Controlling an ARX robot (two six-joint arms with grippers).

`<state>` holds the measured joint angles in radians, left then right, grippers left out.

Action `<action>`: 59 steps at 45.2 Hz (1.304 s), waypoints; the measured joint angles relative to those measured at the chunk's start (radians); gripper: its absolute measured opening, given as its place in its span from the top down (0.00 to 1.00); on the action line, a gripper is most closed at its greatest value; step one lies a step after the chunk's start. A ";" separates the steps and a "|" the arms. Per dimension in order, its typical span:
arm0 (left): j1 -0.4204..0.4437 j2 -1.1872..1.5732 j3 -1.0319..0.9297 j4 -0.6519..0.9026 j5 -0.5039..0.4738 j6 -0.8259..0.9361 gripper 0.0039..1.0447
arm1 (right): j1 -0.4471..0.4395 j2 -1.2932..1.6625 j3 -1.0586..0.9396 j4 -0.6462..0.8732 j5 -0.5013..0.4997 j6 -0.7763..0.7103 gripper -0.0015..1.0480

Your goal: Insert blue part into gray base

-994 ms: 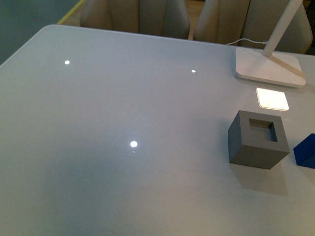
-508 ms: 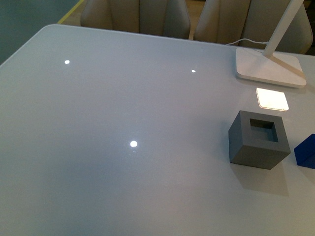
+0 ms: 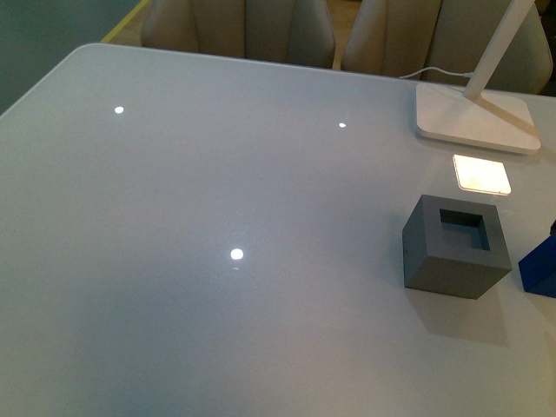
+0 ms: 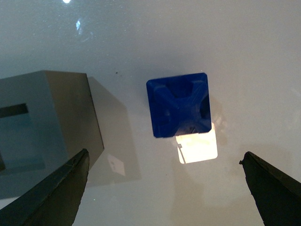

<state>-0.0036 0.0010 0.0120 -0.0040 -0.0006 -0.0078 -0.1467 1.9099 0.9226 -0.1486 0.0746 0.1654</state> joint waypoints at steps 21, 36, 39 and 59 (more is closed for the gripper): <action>0.000 0.000 0.000 0.000 0.000 0.000 0.07 | -0.029 0.171 0.129 -0.028 -0.004 -0.048 0.09; 0.000 0.000 0.000 0.000 0.000 0.000 0.07 | -0.037 0.244 0.161 -0.003 0.011 -0.055 0.10; 0.000 0.000 0.000 0.000 0.000 0.000 0.07 | -0.037 0.251 0.166 -0.002 0.010 -0.055 0.19; 0.000 0.000 0.000 0.000 0.000 0.000 0.07 | -0.028 0.172 0.137 -0.032 -0.052 -0.055 0.57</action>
<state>-0.0036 0.0010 0.0120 -0.0040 -0.0006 -0.0078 -0.1749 2.0819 1.0592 -0.1802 0.0227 0.1104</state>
